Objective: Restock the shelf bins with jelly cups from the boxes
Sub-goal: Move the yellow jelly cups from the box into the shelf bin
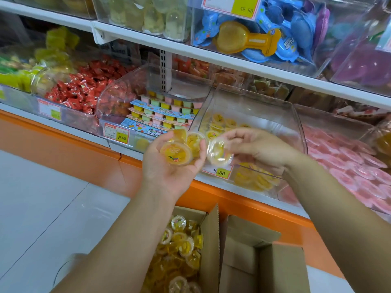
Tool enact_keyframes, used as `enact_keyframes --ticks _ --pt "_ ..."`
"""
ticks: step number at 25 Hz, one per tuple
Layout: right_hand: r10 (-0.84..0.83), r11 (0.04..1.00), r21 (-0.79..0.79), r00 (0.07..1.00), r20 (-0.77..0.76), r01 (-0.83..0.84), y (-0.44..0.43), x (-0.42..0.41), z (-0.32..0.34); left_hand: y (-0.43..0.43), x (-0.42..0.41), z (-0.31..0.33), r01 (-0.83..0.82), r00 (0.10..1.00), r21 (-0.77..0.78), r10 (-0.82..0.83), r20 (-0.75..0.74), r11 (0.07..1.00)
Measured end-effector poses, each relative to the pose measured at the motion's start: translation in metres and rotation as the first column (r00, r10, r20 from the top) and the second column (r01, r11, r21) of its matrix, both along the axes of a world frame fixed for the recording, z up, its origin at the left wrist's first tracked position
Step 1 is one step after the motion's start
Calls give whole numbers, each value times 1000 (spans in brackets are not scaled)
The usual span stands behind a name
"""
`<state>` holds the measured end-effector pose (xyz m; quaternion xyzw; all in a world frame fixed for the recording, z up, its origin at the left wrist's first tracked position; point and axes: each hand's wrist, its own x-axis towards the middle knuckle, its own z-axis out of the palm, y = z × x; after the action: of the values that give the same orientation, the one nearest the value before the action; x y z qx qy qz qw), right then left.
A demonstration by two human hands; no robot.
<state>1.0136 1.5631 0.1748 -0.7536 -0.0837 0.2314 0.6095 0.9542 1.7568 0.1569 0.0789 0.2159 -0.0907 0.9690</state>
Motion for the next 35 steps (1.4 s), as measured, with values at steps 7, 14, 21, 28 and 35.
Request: enact_keyframes --ticks 7,14,21,28,35 --pt "-373 893 -257 927 35 369 20 86 -47 17 5 -4 -23 997 98 30 -67 995" --pt "-377 842 -392 924 62 370 31 95 -67 12 1 -6 91 993 191 -74 -93 977" --pt "-80 975 -180 958 274 133 25 18 -6 7 4 -14 210 978 262 -203 -54 942" --pt "-20 982 -189 998 62 31 28 -1 1 -1 0 -10 240 966 178 -253 57 954" --pt "-9 998 57 973 -231 23 9 8 -2 -2 2 -6 265 960 68 -270 79 962"
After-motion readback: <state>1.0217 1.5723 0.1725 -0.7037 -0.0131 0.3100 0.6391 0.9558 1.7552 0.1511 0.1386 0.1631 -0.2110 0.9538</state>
